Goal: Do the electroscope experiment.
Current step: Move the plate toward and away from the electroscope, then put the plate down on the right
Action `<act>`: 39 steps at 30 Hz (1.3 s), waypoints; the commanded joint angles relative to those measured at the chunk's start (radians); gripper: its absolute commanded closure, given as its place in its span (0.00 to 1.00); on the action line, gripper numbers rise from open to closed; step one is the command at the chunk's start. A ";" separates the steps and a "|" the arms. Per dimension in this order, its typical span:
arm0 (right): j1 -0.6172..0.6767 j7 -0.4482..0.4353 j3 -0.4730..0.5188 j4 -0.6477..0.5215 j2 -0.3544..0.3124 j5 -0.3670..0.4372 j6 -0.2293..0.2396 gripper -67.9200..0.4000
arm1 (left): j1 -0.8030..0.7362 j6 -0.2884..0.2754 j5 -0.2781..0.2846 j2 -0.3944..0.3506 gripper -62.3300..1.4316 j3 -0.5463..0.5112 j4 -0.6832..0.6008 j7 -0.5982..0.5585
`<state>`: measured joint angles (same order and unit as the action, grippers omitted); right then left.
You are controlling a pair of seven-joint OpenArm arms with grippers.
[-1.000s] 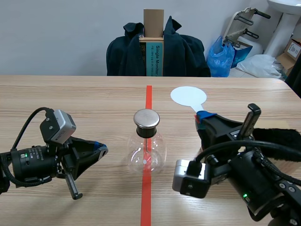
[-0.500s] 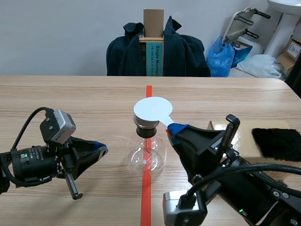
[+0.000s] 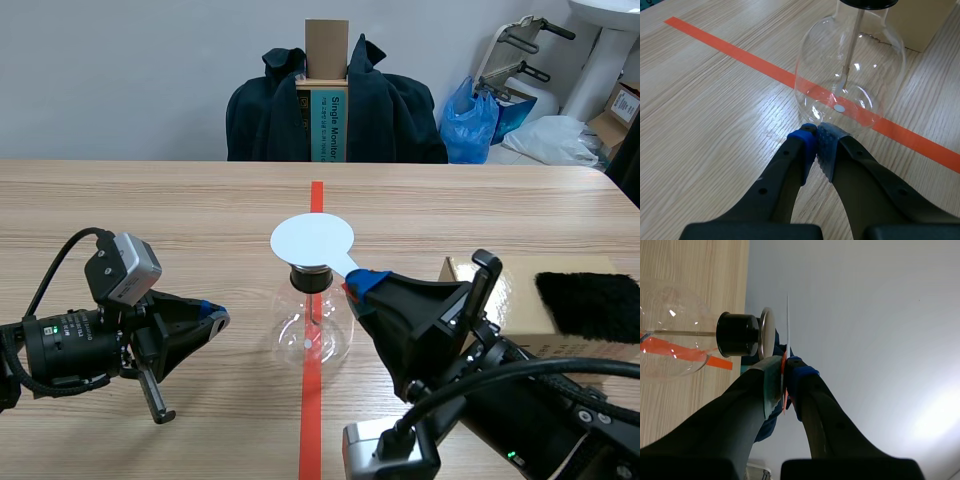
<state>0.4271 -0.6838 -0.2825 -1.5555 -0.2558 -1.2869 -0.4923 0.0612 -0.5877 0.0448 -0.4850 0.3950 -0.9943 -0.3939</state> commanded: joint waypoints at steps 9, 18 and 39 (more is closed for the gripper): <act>-0.011 0.104 0.002 -0.011 -0.007 0.008 -0.008 0.98 | 0.000 -0.002 0.010 0.005 0.93 -0.010 -0.021 -0.013; -0.006 0.300 0.003 -0.011 -0.007 0.009 -0.008 0.98 | 0.000 -0.002 0.010 0.005 0.93 -0.010 -0.021 -0.013; 0.241 0.438 0.164 -0.054 -0.007 0.069 -0.095 0.98 | -0.003 -0.002 0.011 0.005 0.93 -0.010 -0.021 -0.006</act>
<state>0.6830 -0.2455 -0.1257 -1.5887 -0.2554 -1.2289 -0.5728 0.0608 -0.5877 0.0448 -0.4850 0.3950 -0.9943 -0.3920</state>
